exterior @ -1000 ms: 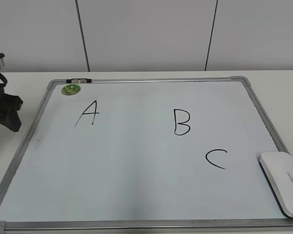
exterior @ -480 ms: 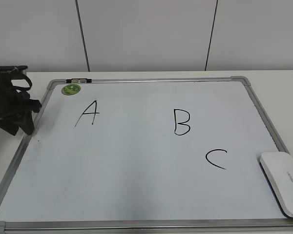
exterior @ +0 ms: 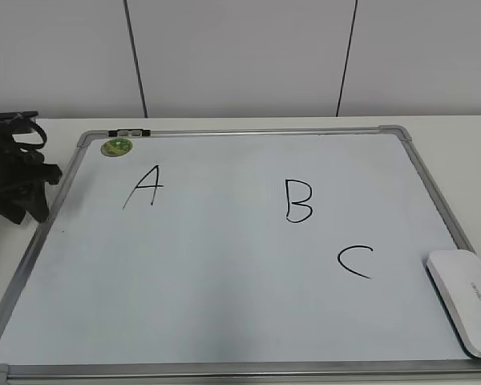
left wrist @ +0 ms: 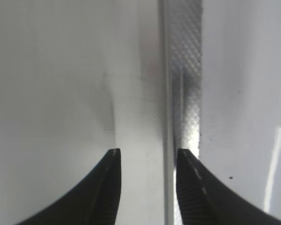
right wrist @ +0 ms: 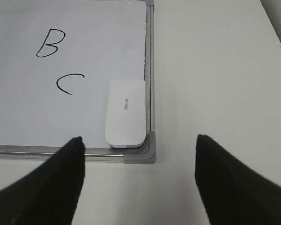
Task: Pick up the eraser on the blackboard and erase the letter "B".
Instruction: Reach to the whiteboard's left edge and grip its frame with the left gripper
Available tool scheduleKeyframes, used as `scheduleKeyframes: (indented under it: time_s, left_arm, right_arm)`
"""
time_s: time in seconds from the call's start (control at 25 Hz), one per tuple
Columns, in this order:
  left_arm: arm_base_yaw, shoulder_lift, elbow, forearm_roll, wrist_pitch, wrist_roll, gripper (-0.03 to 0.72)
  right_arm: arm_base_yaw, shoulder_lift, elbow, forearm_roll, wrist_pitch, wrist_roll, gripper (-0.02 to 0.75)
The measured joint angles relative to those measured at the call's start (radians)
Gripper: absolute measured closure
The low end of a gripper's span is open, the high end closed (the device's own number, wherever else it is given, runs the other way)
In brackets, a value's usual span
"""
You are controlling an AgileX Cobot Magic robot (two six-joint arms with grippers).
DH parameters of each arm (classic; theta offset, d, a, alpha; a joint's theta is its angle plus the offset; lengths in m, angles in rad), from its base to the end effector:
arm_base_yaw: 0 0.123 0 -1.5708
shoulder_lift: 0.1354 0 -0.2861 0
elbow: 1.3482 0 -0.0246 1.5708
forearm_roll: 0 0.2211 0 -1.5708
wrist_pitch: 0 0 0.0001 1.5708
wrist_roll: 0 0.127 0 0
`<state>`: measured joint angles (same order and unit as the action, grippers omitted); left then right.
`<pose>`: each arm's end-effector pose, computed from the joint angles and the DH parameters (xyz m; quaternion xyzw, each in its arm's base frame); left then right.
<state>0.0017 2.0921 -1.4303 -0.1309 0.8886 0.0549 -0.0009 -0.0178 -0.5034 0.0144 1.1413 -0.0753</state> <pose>0.3876 -0.0122 0.1245 -0.0119 0.9971 -0.0514 0.0551 -0.0074 0.0017 0.2385 -0.0329 0.8677 -0.0117 0.4959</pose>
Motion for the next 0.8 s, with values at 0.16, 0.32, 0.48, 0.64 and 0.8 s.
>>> scheduleKeyframes:
  time_s: [0.16,0.32,0.48,0.64,0.8]
  left_arm:
    - [0.013,0.0,0.0,-0.031,0.001,0.018,0.415]
    - [0.013,0.0,0.0,-0.054,0.004,0.03,0.415]
    - [0.013,0.005,0.0,-0.069,0.004,0.042,0.416]
    - [0.013,0.032,0.0,-0.073,0.008,0.046,0.418]
    - [0.013,0.04,-0.002,-0.079,0.01,0.046,0.482]
  right_arm:
    - [0.0,0.0,0.0,0.0,0.0,0.0,0.175]
    - [0.0,0.0,0.0,0.0,0.0,0.0,0.175]
    - [0.0,0.0,0.0,0.0,0.0,0.0,0.175]
    - [0.0,0.0,0.0,0.0,0.0,0.0,0.175]
    - [0.0,0.0,0.0,0.0,0.0,0.0,0.175]
